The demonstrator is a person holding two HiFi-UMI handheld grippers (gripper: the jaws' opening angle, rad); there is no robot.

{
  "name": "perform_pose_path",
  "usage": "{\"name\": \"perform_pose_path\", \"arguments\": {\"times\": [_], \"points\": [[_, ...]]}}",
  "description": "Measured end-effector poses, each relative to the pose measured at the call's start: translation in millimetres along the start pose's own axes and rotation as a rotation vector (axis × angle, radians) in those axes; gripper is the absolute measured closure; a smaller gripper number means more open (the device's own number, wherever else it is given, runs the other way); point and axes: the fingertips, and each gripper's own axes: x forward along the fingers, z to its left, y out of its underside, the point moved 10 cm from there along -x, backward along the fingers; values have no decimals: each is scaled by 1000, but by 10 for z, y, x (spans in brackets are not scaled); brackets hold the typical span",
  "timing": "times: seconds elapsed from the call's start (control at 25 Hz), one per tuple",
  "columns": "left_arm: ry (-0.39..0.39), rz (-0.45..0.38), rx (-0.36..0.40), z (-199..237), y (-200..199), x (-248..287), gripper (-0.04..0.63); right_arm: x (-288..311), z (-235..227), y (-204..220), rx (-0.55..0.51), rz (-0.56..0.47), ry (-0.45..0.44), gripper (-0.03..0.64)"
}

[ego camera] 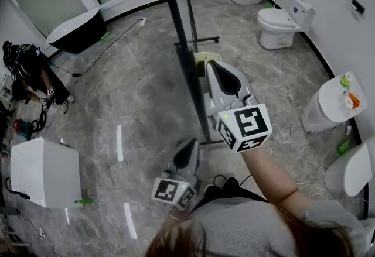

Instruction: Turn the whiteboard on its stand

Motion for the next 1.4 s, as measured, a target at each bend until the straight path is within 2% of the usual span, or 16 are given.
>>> {"name": "perform_pose_path", "arguments": {"times": [0.2,0.32,0.6,0.76,0.88,1.12,1.4], "points": [[53,11,25,-38,-38,-10,594,-340,140,244,-16,72,-9,621],[79,1,38,-47,-49,-36,594,-537,226,367,11,112,-2,615],[117,17,57,-23,2,-145,594,-803,472,600,0,177,12,614],[119,0,64,-139,50,-148,594,-978,499,686,-5,190,-13,614],[95,-10,76,-245,58,-172,594,-1095,498,709,-18,209,-41,614],[9,-47,41,-690,200,-344,594,-1508,477,624,-41,235,-125,614],[-61,-15,41,-1174,342,-608,594,-1920,425,567,-12,262,-186,614]]}}
